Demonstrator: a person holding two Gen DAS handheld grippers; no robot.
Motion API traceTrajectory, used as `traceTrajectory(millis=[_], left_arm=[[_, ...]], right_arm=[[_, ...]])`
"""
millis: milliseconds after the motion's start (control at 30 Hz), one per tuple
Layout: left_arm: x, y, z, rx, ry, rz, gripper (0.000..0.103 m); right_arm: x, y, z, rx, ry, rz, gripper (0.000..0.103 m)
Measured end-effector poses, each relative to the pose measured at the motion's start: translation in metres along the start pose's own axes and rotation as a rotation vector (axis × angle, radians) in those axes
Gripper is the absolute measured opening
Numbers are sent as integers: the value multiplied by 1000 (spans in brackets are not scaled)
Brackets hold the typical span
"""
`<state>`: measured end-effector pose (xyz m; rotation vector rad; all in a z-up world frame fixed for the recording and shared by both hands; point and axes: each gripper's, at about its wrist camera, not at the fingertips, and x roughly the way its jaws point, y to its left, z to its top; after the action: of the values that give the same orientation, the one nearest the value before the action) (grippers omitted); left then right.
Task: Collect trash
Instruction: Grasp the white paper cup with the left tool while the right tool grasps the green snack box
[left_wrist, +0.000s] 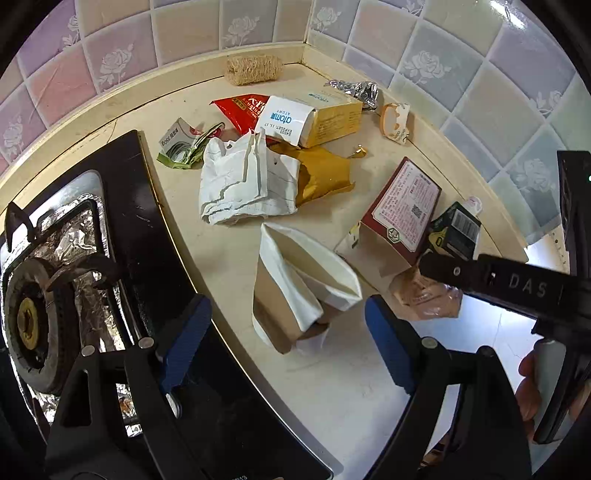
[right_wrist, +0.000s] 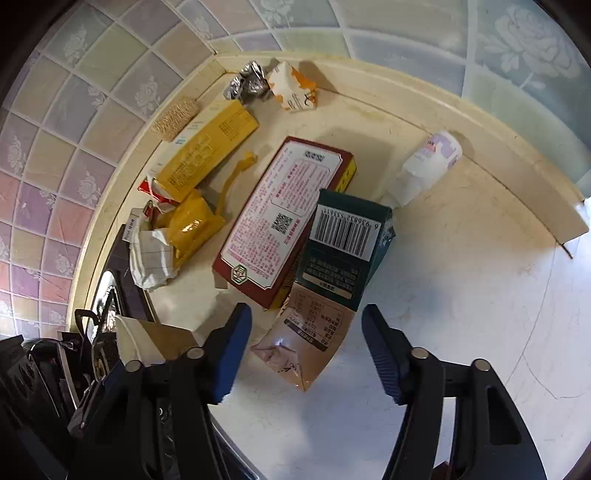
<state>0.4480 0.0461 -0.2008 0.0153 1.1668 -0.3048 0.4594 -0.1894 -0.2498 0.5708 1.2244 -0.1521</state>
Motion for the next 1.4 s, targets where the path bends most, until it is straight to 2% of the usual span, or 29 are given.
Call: traceTrajectory(millis=[67, 133, 200, 333, 367, 867, 1200, 1400], left_arm=[[5, 1, 1, -1, 6, -2, 78], [9, 2, 3, -1, 11, -5, 74], [13, 3, 4, -4, 15, -10, 70], [19, 4, 6, -15, 28, -35, 51], [19, 5, 5, -15, 32, -38, 49], [-3, -12, -13, 57, 10, -46, 48], [-43, -29, -39, 99, -23, -45, 48], [-84, -45, -62, 96, -77, -21, 48]], right_arm=[[7, -3, 0, 21, 9, 4, 52], [13, -9, -2, 42, 18, 1, 41], [14, -13, -3, 57, 14, 18, 40], [13, -17, -10, 59, 2, 11, 38], [12, -18, -12, 63, 1, 12, 38], [-12, -30, -40, 52, -39, 59, 38], [-48, -30, -62, 3, -69, 96, 38], [-81, -34, -83, -48, -91, 138, 38]])
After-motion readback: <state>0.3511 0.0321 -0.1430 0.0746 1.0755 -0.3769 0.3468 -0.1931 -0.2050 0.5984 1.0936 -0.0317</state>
